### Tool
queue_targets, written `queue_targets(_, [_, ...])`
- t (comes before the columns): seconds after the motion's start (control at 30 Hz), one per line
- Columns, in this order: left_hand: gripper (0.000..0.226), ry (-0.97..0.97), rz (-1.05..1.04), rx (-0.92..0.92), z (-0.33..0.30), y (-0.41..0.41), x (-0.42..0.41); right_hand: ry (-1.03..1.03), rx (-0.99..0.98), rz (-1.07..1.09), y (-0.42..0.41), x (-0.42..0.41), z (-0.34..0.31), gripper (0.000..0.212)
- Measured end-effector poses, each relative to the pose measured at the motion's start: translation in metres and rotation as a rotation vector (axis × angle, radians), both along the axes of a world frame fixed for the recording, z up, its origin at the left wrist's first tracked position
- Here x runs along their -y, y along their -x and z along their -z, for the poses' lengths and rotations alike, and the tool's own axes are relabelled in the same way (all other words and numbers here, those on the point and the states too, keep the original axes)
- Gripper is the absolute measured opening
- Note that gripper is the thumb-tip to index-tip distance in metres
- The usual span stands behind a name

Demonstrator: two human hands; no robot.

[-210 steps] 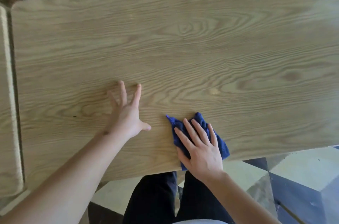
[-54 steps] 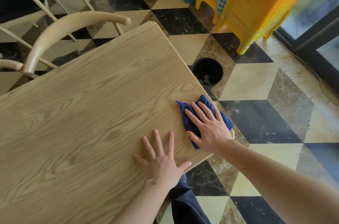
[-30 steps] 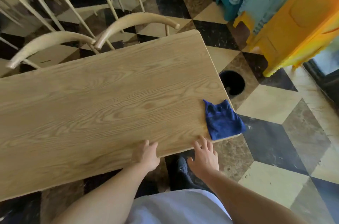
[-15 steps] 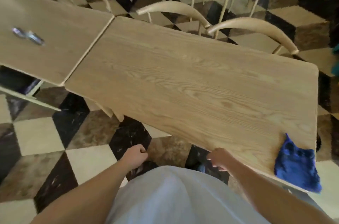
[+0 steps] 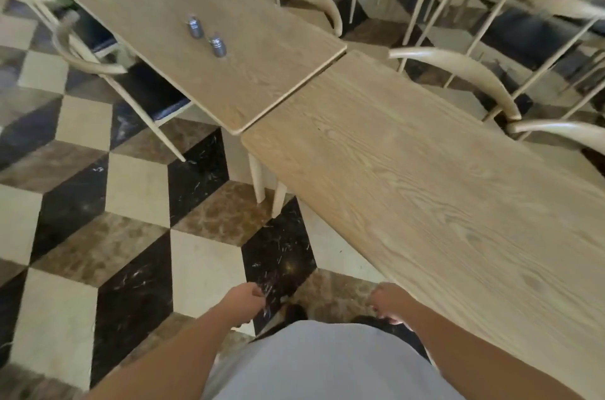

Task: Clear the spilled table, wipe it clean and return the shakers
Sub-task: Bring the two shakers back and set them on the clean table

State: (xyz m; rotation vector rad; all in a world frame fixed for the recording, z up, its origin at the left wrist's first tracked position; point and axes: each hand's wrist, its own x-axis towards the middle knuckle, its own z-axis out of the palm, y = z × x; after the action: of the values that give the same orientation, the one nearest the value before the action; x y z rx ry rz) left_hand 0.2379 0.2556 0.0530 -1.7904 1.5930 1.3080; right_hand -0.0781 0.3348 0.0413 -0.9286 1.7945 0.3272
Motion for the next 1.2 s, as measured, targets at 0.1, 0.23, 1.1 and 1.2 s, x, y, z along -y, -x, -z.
queue_targets(0.1, [0.019, 0.016, -0.069, -0.017, 0.004, -0.027, 0.018, 0.045, -0.004, 0.005, -0.038, 0.036, -0.011, 0.028])
queue_targets(0.23, [0.020, 0.011, -0.145, -0.031, 0.007, -0.051, 0.035, 0.063, 0.050, 0.009, -0.078, 0.077, -0.015, 0.023])
queue_targets(1.1, [0.014, -0.026, -1.048, -0.048, 0.004, -0.221, 0.227, -0.071, 0.232, 0.072, -0.236, 0.436, 0.027, 0.009])
queue_targets(1.2, [0.014, 0.040, -0.938, 0.041, -0.001, -0.224, 0.251, -0.088, 0.189, 0.121, -0.242, 0.460, 0.028, 0.016])
